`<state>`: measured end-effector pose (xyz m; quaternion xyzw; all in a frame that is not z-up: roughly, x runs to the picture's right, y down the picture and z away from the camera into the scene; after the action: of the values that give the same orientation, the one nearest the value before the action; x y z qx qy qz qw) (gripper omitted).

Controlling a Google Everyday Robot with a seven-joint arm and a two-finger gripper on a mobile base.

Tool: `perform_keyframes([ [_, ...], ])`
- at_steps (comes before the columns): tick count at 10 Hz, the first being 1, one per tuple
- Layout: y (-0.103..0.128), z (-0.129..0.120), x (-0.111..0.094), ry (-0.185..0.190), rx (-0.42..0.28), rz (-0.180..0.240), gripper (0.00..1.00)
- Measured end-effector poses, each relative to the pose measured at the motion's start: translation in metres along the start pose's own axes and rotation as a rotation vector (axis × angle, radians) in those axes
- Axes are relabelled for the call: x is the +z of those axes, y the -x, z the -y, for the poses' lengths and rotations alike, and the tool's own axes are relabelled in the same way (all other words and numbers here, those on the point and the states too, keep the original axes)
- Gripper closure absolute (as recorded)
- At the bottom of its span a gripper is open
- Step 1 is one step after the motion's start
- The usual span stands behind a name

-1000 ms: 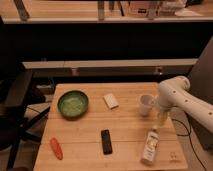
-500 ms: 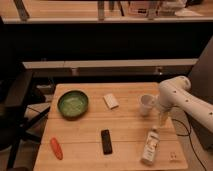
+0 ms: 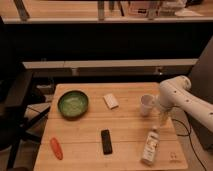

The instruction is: Pick up the ceramic cup

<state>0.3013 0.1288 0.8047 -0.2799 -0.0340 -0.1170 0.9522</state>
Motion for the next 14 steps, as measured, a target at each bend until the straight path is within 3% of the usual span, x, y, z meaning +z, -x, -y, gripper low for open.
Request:
perform_keyframes([
  [14,-0.0039,-0.0037,0.0028,0.006,-0.033,-0.001,0.20],
])
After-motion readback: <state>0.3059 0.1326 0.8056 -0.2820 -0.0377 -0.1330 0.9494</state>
